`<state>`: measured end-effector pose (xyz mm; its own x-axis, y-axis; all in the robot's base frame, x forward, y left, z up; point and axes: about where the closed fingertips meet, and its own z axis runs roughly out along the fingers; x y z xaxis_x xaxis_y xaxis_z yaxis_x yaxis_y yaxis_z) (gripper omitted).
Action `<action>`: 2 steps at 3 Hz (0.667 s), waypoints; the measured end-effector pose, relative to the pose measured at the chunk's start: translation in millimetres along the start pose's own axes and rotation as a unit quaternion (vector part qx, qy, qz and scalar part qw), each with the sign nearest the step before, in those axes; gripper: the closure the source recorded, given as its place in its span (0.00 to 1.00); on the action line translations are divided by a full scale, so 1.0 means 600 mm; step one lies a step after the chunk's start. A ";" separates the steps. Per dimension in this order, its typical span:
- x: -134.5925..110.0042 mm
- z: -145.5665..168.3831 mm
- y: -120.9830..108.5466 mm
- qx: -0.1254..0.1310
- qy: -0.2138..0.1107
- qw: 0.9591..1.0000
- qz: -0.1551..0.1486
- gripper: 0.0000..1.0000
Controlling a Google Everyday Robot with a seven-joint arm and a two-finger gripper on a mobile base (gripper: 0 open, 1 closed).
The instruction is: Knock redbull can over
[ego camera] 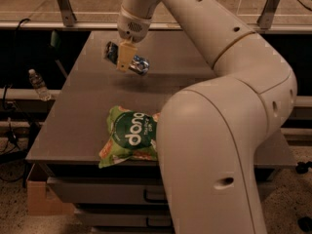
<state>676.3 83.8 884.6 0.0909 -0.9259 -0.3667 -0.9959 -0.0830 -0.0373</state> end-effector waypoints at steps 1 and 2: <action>-0.014 0.013 -0.001 -0.010 0.000 1.000 -0.011 0.03; -0.009 0.018 0.005 -0.010 -0.013 1.000 -0.001 0.00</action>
Offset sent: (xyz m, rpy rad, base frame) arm -0.0252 -0.0085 -0.0154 0.0318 0.0695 -0.0069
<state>672.8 92.3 876.4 0.0926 -0.9156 -0.3912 -0.9955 -0.0923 -0.0196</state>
